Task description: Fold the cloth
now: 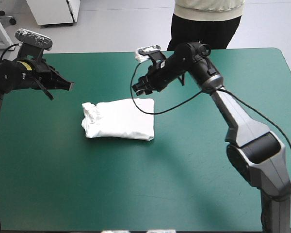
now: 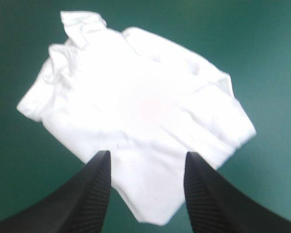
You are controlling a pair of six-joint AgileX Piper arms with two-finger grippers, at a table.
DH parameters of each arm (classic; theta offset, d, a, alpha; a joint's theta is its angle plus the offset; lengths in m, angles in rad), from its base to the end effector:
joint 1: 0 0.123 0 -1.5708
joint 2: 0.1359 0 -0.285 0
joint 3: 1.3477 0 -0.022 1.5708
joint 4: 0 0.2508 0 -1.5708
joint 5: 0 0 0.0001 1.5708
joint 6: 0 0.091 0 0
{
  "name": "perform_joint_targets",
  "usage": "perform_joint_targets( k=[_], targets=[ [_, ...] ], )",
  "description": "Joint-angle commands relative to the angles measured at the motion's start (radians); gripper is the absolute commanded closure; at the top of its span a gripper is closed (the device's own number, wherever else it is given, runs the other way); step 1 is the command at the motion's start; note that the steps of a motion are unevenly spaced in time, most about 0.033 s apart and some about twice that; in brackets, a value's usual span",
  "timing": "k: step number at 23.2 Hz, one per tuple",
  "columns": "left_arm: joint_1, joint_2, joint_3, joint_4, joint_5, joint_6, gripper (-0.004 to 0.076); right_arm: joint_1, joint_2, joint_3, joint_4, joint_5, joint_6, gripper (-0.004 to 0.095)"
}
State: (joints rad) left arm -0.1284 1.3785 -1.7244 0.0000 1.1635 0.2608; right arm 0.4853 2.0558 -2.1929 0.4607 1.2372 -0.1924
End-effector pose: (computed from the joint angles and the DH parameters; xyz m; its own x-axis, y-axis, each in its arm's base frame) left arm 0.2678 -0.0346 0.4720 -0.6063 0.3383 -0.7197 0.2943 0.9362 0.1921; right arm 0.3816 0.2444 0.3635 -0.7132 -0.4082 -0.5698 -0.6537 0.6807 0.3306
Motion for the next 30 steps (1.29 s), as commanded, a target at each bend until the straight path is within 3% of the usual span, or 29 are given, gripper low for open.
perform_joint_targets(
  k=[1, 4, 6, 8, 10, 13, 16, 19, 23, 27, 30],
  targets=[
    [-0.001, -0.031, -0.028, -0.01, -0.062, -0.021, 0.0733, -0.076, -0.178, 0.212, 0.121, -0.12, -0.088, 0.0472],
    [-0.001, -0.031, -0.028, -0.01, -0.06, -0.03, 0.0733, -0.157, -0.232, 0.55, 0.435, -0.286, -0.307, 0.0434],
    [-0.001, -0.031, -0.028, -0.01, -0.06, -0.03, 0.0733, -0.155, -0.203, 0.663, 0.53, -0.332, -0.42, 0.0369],
    [-0.001, -0.031, -0.028, -0.01, -0.061, -0.03, 0.0733, -0.155, -0.148, 0.711, 0.561, -0.337, -0.441, 0.0313],
    [-0.001, -0.031, -0.028, -0.01, -0.059, -0.03, 0.0733, -0.155, -0.091, 0.714, 0.599, -0.337, -0.463, 0.0314],
    [-0.001, -0.031, -0.028, -0.01, -0.053, -0.032, 0.0733, -0.15, -0.027, 0.714, 0.754, -0.323, -0.572, 0.0313],
    [-0.001, -0.031, -0.028, -0.01, -0.053, -0.037, 0.0733, -0.124, -0.003, 0.714, 0.774, -0.325, -0.591, 0.0328],
    [-0.001, -0.031, -0.028, -0.01, -0.053, -0.037, 0.0733, -0.116, -0.001, 0.714, 0.772, -0.332, -0.595, 0.0518],
    [-0.001, -0.031, -0.028, -0.01, -0.046, -0.037, 0.0733, -0.13, -0.005, 0.712, 0.772, -0.332, -0.619, 0.0929],
    [-0.001, -0.031, -0.028, -0.01, -0.037, -0.037, 0.0733, -0.184, -0.031, 0.712, 0.741, -0.331, -0.591, 0.0903],
    [-0.001, -0.032, -0.028, -0.01, -0.037, -0.037, 0.0733, -0.237, -0.093, 0.714, 0.623, -0.322, -0.535, 0.0903]
  ],
)
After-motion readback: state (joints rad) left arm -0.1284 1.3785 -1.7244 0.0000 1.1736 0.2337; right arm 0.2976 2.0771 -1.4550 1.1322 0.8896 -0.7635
